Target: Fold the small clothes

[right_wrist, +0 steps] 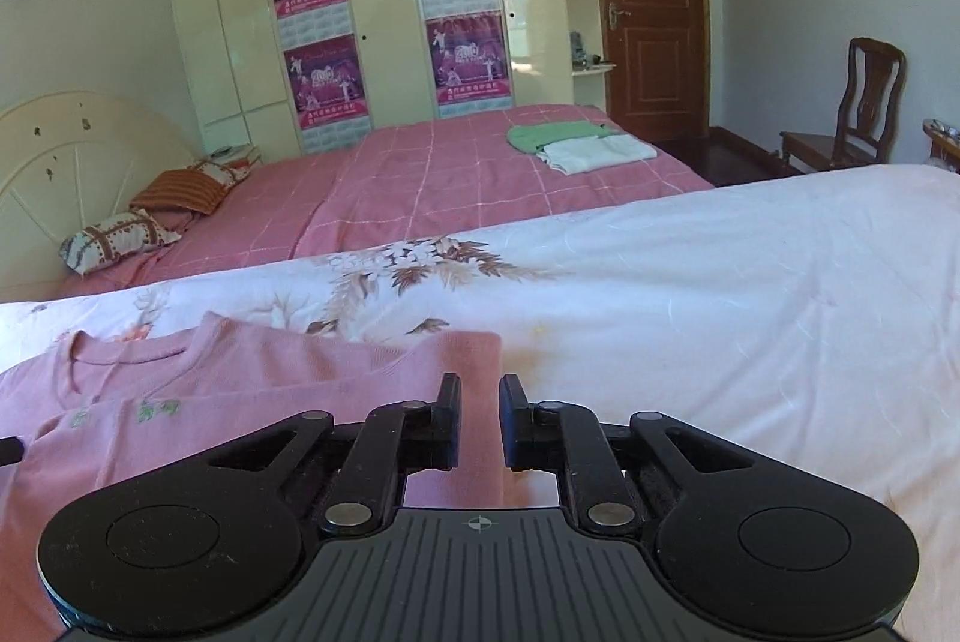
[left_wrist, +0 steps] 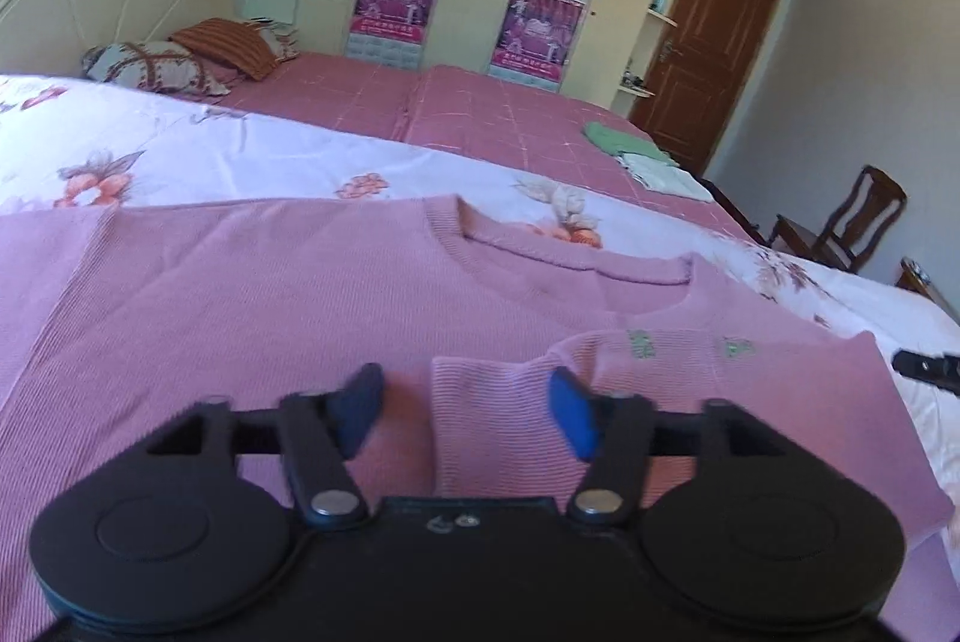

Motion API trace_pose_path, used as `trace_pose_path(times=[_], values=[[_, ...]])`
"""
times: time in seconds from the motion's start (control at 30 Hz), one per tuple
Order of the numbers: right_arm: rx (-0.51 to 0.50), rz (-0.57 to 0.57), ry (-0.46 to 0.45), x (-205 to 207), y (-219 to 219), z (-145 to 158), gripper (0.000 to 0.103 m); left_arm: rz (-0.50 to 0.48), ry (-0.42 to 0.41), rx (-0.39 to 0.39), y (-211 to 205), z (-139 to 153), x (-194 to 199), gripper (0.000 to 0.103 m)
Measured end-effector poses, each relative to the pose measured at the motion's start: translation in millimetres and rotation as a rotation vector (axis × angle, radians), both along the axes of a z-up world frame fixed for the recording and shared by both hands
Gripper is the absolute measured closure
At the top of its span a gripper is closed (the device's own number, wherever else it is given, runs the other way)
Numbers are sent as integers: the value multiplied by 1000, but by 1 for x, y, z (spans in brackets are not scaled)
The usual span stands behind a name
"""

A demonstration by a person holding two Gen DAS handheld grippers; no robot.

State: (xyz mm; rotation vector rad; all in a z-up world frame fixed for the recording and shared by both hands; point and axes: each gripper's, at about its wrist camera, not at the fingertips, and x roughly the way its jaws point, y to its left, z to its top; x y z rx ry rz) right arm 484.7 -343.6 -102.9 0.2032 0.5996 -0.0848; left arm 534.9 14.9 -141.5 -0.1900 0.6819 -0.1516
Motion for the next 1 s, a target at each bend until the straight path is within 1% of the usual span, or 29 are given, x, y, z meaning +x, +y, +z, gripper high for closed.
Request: trace_pose_path(times=[0.03, 0.07, 0.1, 0.13, 0.17, 0.2, 0.23, 0.3, 0.33, 0.4, 0.43, 0.47, 0.5, 0.53, 0.6, 0.67, 0.7, 0.77, 0.8, 0.83, 0.87, 0.9, 0.93, 0.97, 1.0], values=[[12, -6, 1, 4, -3, -1, 90, -13, 6, 8, -4, -1, 2, 40], [28, -9, 5, 6, -6, -1, 90, -31, 12, 4, -6, -2, 3, 47], [41, -13, 6, 6, -8, -1, 90, -51, 7, 0, -9, -4, 5, 56], [48, -11, 0, 4, -8, -2, 90, -61, 9, 0, -11, -5, 6, 73], [49, -8, -5, 2, -8, -2, 89, -71, 7, -7, -12, -6, 7, 95], [47, -4, -9, -1, -8, -3, 89, -66, -7, -21, -12, -5, 5, 95], [44, 1, -11, -3, -8, -5, 90, -49, -49, -28, -12, -2, 0, 96], [38, 3, -22, -5, -8, -5, 90, -26, -139, -21, -11, 7, -15, 96], [41, 8, -36, -6, -8, -4, 90, -21, -158, -18, -12, 10, -19, 96], [34, 35, -71, -6, -7, -2, 90, -14, -143, 5, -14, 5, -20, 96], [15, 58, -74, -4, -4, -4, 90, -4, -119, 20, -15, 0, -18, 96], [-20, 76, -23, 4, -1, -13, 90, 14, -92, 28, -14, -4, -15, 95], [-53, 64, 74, 15, 0, -26, 92, 25, -76, 13, -10, -6, -12, 95], [-51, 68, 63, 18, -3, -34, 93, 28, -68, 4, -9, -7, -11, 95], [-60, 78, 82, 21, -3, -32, 92, 20, -64, 9, -7, -4, -10, 94], [-72, 67, 65, 21, -2, -28, 92, 31, -62, 28, -7, 0, -13, 83], [-61, 67, 38, 18, -4, -25, 92, 50, -92, 43, -6, 5, -18, 81], [-57, 66, -14, 15, -5, -17, 92, 48, -155, 74, -11, 16, -29, 76], [-54, 70, -31, 16, -5, -14, 92, 24, -182, 89, -18, 22, -32, 74], [-50, 79, -41, 19, -4, -12, 92, -13, -199, 95, -26, 25, -33, 68], [-53, 87, -40, 24, -3, -13, 92, -50, -198, 98, -36, 26, -30, 58], [-61, 94, -19, 29, -1, -17, 92, -89, -170, 99, -46, 23, -24, 53], [-67, 99, 30, 37, 0, -23, 92, -128, -99, 107, -56, 15, -15, 40], [-81, 100, 108, 47, 1, -34, 92, -156, -9, 124, -64, 4, -5, 37], [-98, 102, 99, 46, 3, -39, 92, -155, -29, 165, -69, -1, -7, 39]])
